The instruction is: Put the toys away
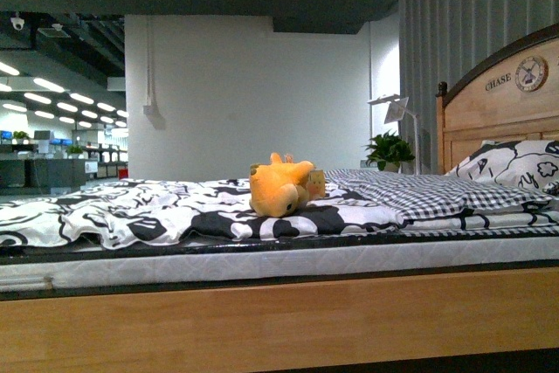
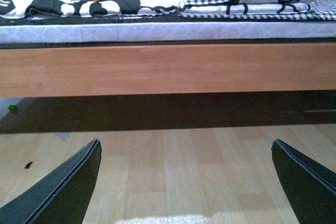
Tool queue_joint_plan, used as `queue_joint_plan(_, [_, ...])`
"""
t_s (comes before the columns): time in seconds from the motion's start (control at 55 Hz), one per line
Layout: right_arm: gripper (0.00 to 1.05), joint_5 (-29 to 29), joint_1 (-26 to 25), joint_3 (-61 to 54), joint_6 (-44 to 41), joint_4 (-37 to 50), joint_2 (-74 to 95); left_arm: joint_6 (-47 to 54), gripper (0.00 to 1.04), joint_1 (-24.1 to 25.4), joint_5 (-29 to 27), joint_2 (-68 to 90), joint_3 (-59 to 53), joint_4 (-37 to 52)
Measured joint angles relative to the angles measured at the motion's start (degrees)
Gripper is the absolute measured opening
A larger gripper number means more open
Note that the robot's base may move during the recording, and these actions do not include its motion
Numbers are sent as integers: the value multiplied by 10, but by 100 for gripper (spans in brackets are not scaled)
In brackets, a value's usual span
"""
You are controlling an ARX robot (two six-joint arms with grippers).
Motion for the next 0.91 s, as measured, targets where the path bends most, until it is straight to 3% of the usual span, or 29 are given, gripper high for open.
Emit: queue_joint_plan(0.909, [98,0,0,0,0,0,0,0,98,0,0,0,0,0])
